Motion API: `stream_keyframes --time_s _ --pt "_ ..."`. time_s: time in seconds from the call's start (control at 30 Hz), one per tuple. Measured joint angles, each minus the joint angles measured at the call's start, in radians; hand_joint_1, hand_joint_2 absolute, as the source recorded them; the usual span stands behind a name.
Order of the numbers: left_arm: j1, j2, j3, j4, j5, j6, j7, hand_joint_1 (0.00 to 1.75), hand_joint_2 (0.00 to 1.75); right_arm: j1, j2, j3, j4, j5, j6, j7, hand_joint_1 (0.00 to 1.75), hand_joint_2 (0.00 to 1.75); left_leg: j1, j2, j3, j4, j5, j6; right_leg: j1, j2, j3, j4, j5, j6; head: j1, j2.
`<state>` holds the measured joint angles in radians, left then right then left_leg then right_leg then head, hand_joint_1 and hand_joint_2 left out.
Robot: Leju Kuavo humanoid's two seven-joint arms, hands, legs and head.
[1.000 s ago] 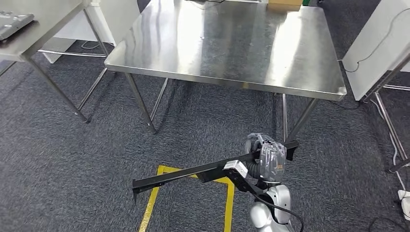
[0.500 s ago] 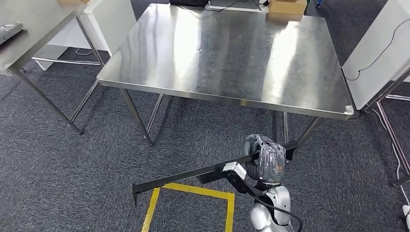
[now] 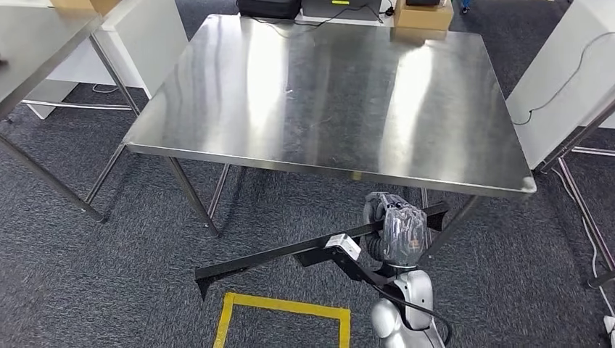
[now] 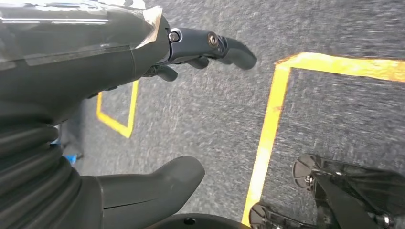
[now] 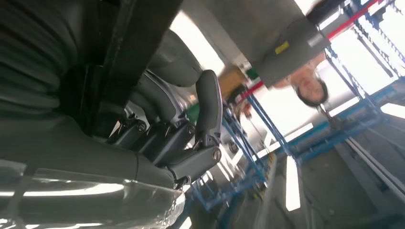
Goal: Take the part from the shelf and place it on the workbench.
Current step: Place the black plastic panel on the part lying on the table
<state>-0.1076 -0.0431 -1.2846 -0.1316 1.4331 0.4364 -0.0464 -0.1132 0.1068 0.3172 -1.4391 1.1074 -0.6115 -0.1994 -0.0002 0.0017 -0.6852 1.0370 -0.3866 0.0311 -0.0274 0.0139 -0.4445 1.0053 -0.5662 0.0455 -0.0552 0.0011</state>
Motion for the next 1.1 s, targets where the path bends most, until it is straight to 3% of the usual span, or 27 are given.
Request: stream_keyframes --time_s 0.07,0.13,0.17,0.23,0.27,0.3,0.33,0.37,0.4,0.47,0.5,0.6,0.67,0.73,0.77,0.8,0.83,0.87,0.9,0.93,0.97,1.0,1.1 --pt "-0.001 -0.001 -0.001 0.0 -0.001 -0.004 0.001 0.0 1.75 -0.029 -0.004 -0.009 -0.029 0.039 0.015 0.026 1.75 1.75 -0.001 -0.003 0.022 -0.014 -0.007 0.015 0.0 -0.002 -0.008 0.029 0.019 0.02 0.001 0.0" --pt "-0.002 0.0 -0.002 0.0 -0.004 -0.008 0.002 0.0 1.75 -0.067 -0.013 -0.023 -0.048 0.064 0.033 0.046 1.75 1.75 -0.001 -0.005 0.048 -0.023 -0.017 0.031 -0.001 -0.007 -0.071 0.132 0.033 0.027 0.006 0.0" --pt "-0.003 0.002 -0.003 0.0 -0.004 -0.011 0.001 0.0 1.75 -0.086 -0.019 -0.032 -0.052 0.072 0.043 0.054 1.75 1.75 -0.002 -0.007 0.058 -0.026 -0.026 0.038 0.0 -0.009 -0.117 0.199 0.024 0.022 0.01 0.0" --pt "-0.002 0.003 -0.006 0.0 -0.005 -0.017 0.001 0.0 1.75 -0.126 -0.036 -0.055 -0.055 0.085 0.065 0.07 1.75 1.75 -0.009 -0.012 0.079 -0.026 -0.045 0.048 0.007 -0.009 -0.208 0.295 -0.037 0.003 0.014 0.0" --pt "-0.002 0.004 -0.007 0.0 -0.005 -0.019 0.001 0.0 1.75 -0.143 -0.044 -0.066 -0.056 0.089 0.075 0.076 1.75 1.75 -0.014 -0.015 0.092 -0.026 -0.056 0.051 0.011 -0.009 -0.236 0.305 -0.066 -0.005 0.015 0.0" --pt "-0.001 0.004 -0.007 0.0 -0.005 -0.021 0.001 0.0 1.75 -0.16 -0.052 -0.078 -0.055 0.094 0.085 0.082 1.75 1.75 -0.02 -0.018 0.107 -0.026 -0.067 0.054 0.016 -0.009 -0.25 0.285 -0.076 -0.008 0.016 0.0" --pt "0.0 0.004 -0.008 0.0 -0.005 -0.023 0.001 0.0 1.75 -0.176 -0.06 -0.089 -0.054 0.098 0.093 0.087 1.75 1.75 -0.025 -0.021 0.124 -0.026 -0.079 0.056 0.023 -0.008 -0.25 0.239 -0.061 -0.008 0.018 0.0" --pt "0.0 0.004 -0.008 0.0 -0.005 -0.025 0.001 0.0 1.75 -0.194 -0.069 -0.1 -0.051 0.102 0.101 0.093 1.75 1.75 -0.031 -0.022 0.14 -0.027 -0.091 0.059 0.031 -0.008 -0.242 0.174 -0.017 -0.007 0.019 0.0" --pt "-0.001 0.004 -0.009 0.0 -0.004 -0.027 0.001 0.0 1.75 -0.212 -0.077 -0.111 -0.046 0.106 0.108 0.097 1.75 1.75 -0.037 -0.023 0.155 -0.026 -0.103 0.061 0.04 -0.007 -0.232 0.108 0.043 -0.008 0.019 0.0" --pt "-0.002 0.004 -0.01 0.0 -0.002 -0.032 0.001 0.0 1.75 -0.25 -0.096 -0.134 -0.029 0.113 0.12 0.106 1.75 1.75 -0.044 -0.026 0.17 -0.027 -0.125 0.06 0.049 -0.005 -0.215 0.024 0.138 -0.022 0.014 0.0" --pt "-0.002 0.004 -0.01 0.0 -0.001 -0.035 0.001 0.0 1.75 -0.268 -0.104 -0.147 -0.019 0.115 0.125 0.11 1.75 1.75 -0.046 -0.027 0.174 -0.024 -0.13 0.059 0.05 -0.003 -0.209 0.009 0.16 -0.033 0.011 0.0" --pt "-0.004 0.012 -0.014 0.0 0.001 -0.037 0.0 0.0 1.75 -0.32 -0.125 -0.181 0.006 0.115 0.132 0.115 1.75 1.75 -0.051 -0.026 0.154 0.027 -0.117 0.048 0.036 -0.003 -0.179 -0.008 0.165 -0.055 0.012 0.0" --pt "-0.005 0.015 -0.021 0.0 0.001 -0.038 0.0 0.0 1.75 -0.353 -0.137 -0.196 0.025 0.115 0.136 0.119 1.75 1.75 -0.042 -0.021 0.083 0.132 -0.113 0.03 0.026 -0.003 -0.158 -0.014 0.154 -0.062 0.011 0.0" --pt "-0.006 0.017 -0.025 0.0 0.002 -0.04 0.0 0.0 1.75 -0.383 -0.151 -0.212 0.056 0.112 0.142 0.125 1.75 1.75 -0.021 -0.014 -0.003 0.23 -0.16 0.007 0.018 -0.002 -0.141 -0.016 0.137 -0.06 0.008 0.0" --pt "-0.005 0.018 -0.025 0.0 0.003 -0.041 0.0 0.0 1.75 -0.396 -0.16 -0.221 0.075 0.109 0.145 0.128 1.75 1.75 -0.01 -0.011 -0.032 0.249 -0.187 -0.003 0.014 -0.002 -0.131 -0.016 0.128 -0.056 0.007 0.0" --pt "-0.005 0.019 -0.026 0.0 0.004 -0.043 0.0 0.0 1.75 -0.411 -0.171 -0.231 0.098 0.105 0.148 0.129 1.75 1.75 0.0 -0.008 -0.049 0.242 -0.199 -0.012 0.01 -0.002 -0.119 -0.016 0.118 -0.05 0.007 0.0" --pt "-0.004 0.021 -0.027 0.0 0.006 -0.046 0.0 0.0 1.75 -0.428 -0.183 -0.241 0.123 0.102 0.15 0.13 1.75 1.75 0.009 -0.005 -0.05 0.207 -0.186 -0.02 0.005 -0.002 -0.106 -0.015 0.108 -0.044 0.007 0.0" --pt "-0.004 0.023 -0.028 0.0 0.006 -0.048 0.0 0.0 1.75 -0.447 -0.194 -0.251 0.15 0.099 0.151 0.13 1.75 1.75 0.017 -0.004 -0.037 0.15 -0.146 -0.027 0.0 -0.002 -0.093 -0.015 0.097 -0.037 0.007 0.0" --pt "-0.004 0.024 -0.03 0.0 0.006 -0.05 0.0 0.0 1.75 -0.47 -0.206 -0.26 0.182 0.095 0.151 0.131 1.75 1.75 0.023 -0.001 -0.018 0.08 -0.088 -0.033 -0.003 -0.002 -0.082 -0.015 0.087 -0.029 0.005 0.0" --pt "-0.004 0.025 -0.031 0.0 0.006 -0.051 0.0 0.0 1.75 -0.493 -0.217 -0.269 0.216 0.093 0.149 0.132 1.75 1.75 0.026 0.001 -0.002 0.026 -0.044 -0.035 -0.005 -0.002 -0.073 -0.016 0.078 -0.02 0.002 0.0" --pt "-0.004 0.026 -0.033 0.0 0.007 -0.053 0.0 0.0 1.75 -0.517 -0.229 -0.278 0.251 0.091 0.145 0.132 1.75 1.75 0.025 0.003 0.01 -0.01 -0.014 -0.031 -0.005 -0.002 -0.066 -0.018 0.07 -0.012 0.001 0.0" --pt "-0.004 0.026 -0.034 0.0 0.007 -0.054 0.0 0.0 1.75 -0.537 -0.241 -0.287 0.283 0.088 0.141 0.132 1.75 1.75 0.023 0.005 0.016 -0.026 -0.002 -0.023 -0.003 -0.001 -0.06 -0.02 0.066 -0.002 -0.001 0.0" --pt "-0.004 0.029 -0.035 0.0 0.008 -0.054 -0.001 0.0 1.75 -0.577 -0.268 -0.305 0.353 0.084 0.13 0.128 1.75 1.75 0.019 0.002 0.037 -0.031 -0.009 0.007 -0.005 -0.005 -0.056 -0.008 0.065 0.02 0.004 0.0"
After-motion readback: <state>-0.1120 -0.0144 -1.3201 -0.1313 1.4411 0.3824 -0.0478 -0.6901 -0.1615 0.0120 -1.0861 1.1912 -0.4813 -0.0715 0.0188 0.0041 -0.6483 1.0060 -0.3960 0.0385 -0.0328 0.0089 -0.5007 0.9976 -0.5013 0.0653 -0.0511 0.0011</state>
